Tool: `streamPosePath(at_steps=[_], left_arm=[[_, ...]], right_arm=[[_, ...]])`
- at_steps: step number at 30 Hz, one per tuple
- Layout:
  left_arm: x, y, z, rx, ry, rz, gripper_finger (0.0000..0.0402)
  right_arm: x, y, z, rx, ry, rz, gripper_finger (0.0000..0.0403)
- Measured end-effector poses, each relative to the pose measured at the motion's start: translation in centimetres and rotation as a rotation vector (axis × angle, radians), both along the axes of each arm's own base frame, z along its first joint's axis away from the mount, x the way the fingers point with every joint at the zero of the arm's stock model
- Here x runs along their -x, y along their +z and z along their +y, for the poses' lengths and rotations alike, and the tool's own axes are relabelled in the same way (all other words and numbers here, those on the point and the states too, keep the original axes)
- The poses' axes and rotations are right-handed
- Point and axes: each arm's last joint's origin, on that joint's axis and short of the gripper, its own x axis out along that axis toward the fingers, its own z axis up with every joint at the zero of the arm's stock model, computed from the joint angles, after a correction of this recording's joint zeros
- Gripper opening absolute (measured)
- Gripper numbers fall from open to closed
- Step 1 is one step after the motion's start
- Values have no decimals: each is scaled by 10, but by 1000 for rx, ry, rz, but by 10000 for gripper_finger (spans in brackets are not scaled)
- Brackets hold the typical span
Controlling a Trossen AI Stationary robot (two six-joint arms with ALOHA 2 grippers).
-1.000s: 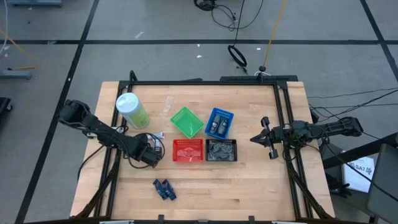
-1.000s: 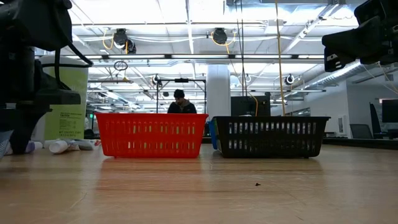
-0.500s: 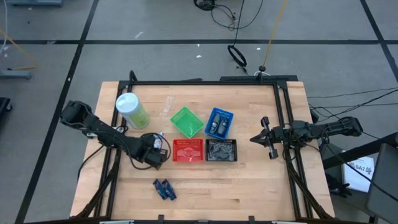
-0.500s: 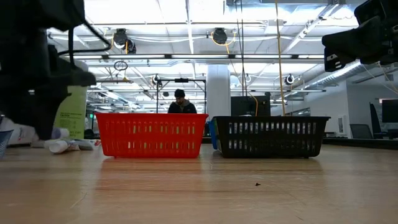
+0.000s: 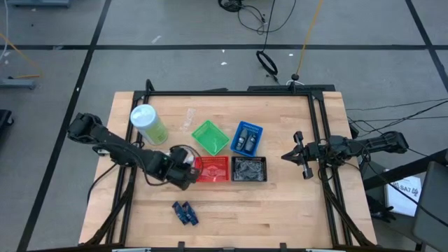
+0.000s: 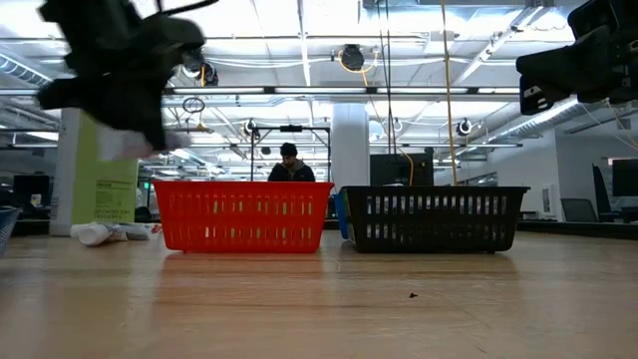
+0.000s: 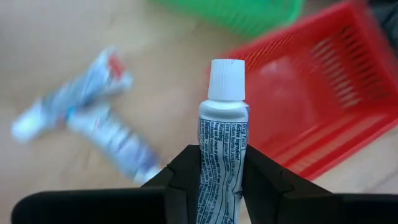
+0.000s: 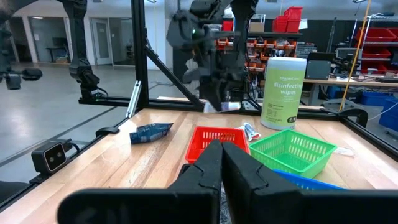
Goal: Pick & Place Travel size toiletries
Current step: Put the bottom toothpaste into the green bin
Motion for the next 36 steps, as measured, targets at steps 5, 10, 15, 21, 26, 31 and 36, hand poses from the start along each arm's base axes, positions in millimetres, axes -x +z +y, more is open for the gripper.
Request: streamPosePath(at_steps=[5, 10, 15, 21, 26, 31, 36], left_arm=[[-16, 20, 14, -120, -56, -55, 92], [-33, 33, 42, -175, -74, -88, 92], [-54, 38, 75, -181, -133, -180, 92], [-66, 39, 110, -212, -147, -221, 92], [-73, 25, 131, -215, -153, -158, 93], [-83, 1, 141, -148, -155, -102, 93], [-90, -22, 143, -51, -163, -58, 93]], right_arm=[[0, 0, 0, 0, 0, 1, 0], [0, 0, 0, 0, 0, 0, 0], [0, 0, 0, 0, 0, 0, 0], [0, 0, 0, 0, 0, -1, 0], [0, 1, 0, -2, 0, -8, 0], [0, 1, 0, -2, 0, -10, 0], [-1, 1, 0, -1, 0, -6, 0]])
